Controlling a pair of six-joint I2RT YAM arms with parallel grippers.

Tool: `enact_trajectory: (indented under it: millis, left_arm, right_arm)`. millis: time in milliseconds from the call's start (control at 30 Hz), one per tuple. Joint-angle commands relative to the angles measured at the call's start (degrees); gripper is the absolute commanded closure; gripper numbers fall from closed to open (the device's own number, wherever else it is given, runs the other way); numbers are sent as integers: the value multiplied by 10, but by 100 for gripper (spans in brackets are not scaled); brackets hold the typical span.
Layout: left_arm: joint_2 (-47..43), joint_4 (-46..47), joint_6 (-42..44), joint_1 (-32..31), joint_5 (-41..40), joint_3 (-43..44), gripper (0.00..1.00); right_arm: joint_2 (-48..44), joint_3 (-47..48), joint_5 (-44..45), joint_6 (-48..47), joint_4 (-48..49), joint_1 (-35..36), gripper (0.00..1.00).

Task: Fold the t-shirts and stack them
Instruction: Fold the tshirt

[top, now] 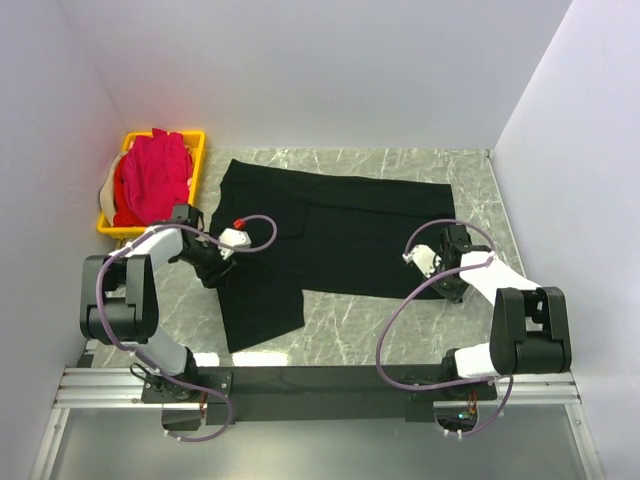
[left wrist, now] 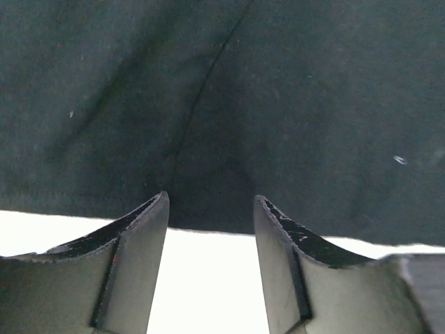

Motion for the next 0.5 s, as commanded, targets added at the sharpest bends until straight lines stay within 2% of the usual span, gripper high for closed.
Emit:
enact_trajectory:
  millis: [0, 200, 467]
  left_arm:
    - [-19, 66, 19, -27, -23, -22, 43]
    - [-17, 81, 32, -55, -37, -50, 51]
    - [-15, -10, 51, -56, -54, -46, 89]
  right_arm:
    - [29, -4, 26, -10, 61, -3, 100]
    - [32, 10, 26, -20, 53, -6, 100]
    - [30, 16, 28, -32, 49, -36, 100]
